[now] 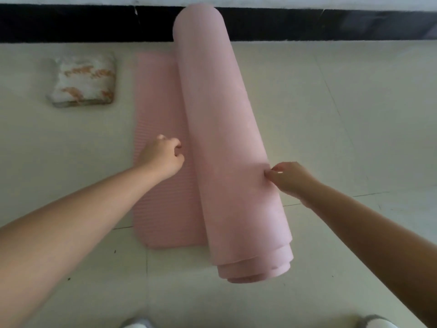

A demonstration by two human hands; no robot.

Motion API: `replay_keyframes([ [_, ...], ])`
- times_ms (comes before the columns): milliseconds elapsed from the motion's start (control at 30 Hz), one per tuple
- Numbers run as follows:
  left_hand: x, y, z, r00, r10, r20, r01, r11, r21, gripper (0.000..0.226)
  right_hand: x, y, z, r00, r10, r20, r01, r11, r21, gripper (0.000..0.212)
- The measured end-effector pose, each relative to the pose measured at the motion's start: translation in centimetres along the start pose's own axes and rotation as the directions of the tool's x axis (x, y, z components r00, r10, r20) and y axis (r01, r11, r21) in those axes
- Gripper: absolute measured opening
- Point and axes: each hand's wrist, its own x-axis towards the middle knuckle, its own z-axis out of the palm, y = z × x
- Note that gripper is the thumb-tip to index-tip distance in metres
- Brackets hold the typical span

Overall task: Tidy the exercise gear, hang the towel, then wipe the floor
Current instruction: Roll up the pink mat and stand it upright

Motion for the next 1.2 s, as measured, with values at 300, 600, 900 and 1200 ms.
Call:
replay_keyframes([
  [300, 1.1, -7.0, -0.1, 0.961, -0.265, 0.079, 0.274, 0.953, -0.131, 0.051, -3.1, -7.0, 1.6, 0.993, -0.077, -0.09, 0.08, 0.996, 0.032, 0.033],
  [600, 1.2, -9.5, 1.0, 0.92, -0.321, 0.223, 0.386, 0.835, -0.392, 0.056, -2.6, -12.6, 2.1, 0.989, -0.123, -0.082, 0.127, 0.991, 0.045, 0.022],
  [900, 3.5, -9.5, 1.5, 0.891, -0.336, 0.305, 0.45, 0.569, -0.688, 0.066, 3.5, -15.1, 1.0, 0.976, -0.052, -0.211, 0.11, 0.954, 0.278, 0.036],
  [1200, 6.3, -8.1, 0.5, 0.922, -0.203, 0.329, 0.386, 0.439, -0.811, 0.064, 6.9, -16.5, 0.8, 0.988, -0.043, -0.15, 0.093, 0.935, 0.342, 0.051],
])
